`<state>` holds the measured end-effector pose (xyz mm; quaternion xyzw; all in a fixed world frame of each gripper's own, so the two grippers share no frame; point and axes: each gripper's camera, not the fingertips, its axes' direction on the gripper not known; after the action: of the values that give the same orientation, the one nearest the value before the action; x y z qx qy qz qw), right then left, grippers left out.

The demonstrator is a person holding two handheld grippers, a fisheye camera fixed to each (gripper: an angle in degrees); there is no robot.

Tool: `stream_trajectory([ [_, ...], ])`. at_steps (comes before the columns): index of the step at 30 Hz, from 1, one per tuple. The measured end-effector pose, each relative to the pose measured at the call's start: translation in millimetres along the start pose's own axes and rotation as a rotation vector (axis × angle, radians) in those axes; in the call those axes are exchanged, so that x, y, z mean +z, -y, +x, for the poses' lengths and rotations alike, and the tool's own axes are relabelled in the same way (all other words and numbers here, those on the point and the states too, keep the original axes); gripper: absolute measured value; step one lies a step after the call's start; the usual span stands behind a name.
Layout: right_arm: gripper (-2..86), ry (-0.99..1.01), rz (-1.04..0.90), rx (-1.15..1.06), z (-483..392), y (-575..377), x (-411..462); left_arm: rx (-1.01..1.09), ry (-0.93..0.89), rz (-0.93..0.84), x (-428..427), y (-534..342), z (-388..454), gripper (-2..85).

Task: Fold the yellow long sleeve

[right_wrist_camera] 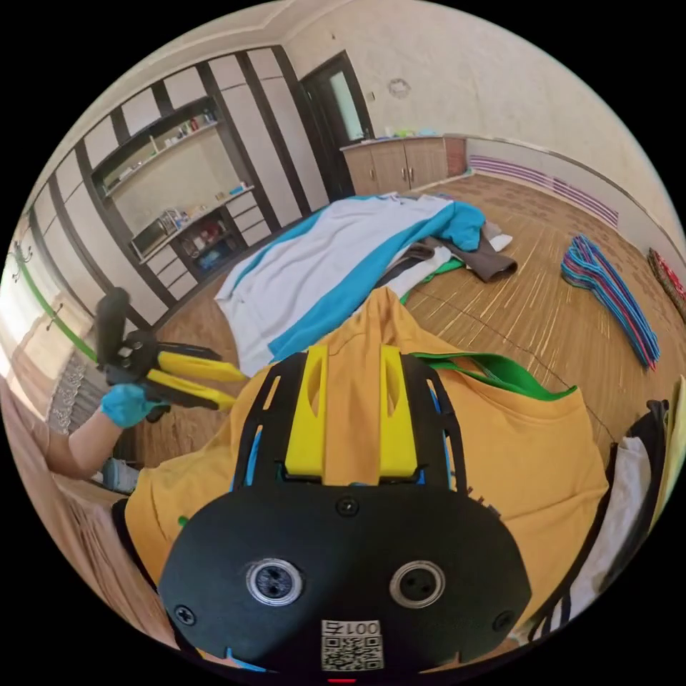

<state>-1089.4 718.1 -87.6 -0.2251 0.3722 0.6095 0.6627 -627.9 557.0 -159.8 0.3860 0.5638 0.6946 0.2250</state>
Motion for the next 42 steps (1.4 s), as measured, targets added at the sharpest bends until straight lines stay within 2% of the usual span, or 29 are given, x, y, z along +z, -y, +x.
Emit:
stream_trajectory([
  [5,7.8,-0.052,-0.124,-0.009,9.8,30.3,55.8,0.011,-0.022,0.012,2.7,-8.4,-9.5,4.8],
  [7,5.2,-0.043,-0.15,0.027,16.4,37.6,74.7,0.004,-0.064,0.002,10.6,-10.7,-16.6,2.2],
  [11,2.5,0.011,-0.109,0.078,26.5,43.2,78.0,0.001,-0.112,0.024,13.6,-17.7,-23.8,-0.5],
  [15,1.6,0.033,-0.009,0.019,25.3,59.9,59.9,-0.02,-0.078,0.13,-9.2,-31.9,-28.2,-1.0],
  [19,1.5,0.045,-0.006,-0.038,20.3,92.9,68.2,-0.082,-0.019,0.213,-31.5,-37.3,-36.8,-1.1],
  [26,1.6,-0.023,-0.168,-0.156,4.2,127.7,128.6,-0.154,0.024,0.157,-22.0,-35.3,-52.9,-1.0],
  [30,1.6,0.007,-0.271,-0.159,8.0,125.9,160.1,-0.186,0.038,0.108,-5.4,-40.2,-58.3,-1.0],
  [33,1.7,0.087,-0.225,-0.111,15.4,121.4,152.0,-0.191,0.046,0.076,5.0,-42.9,-57.7,-0.9],
  [37,1.8,0.067,-0.127,-0.084,16.5,107.6,125.6,-0.176,0.016,0.101,5.5,-45.9,-57.2,-0.3],
  [42,1.7,0.073,-0.157,-0.064,7.7,87.1,131.2,-0.195,0.016,0.113,6.5,-46.6,-55.9,-0.4],
])
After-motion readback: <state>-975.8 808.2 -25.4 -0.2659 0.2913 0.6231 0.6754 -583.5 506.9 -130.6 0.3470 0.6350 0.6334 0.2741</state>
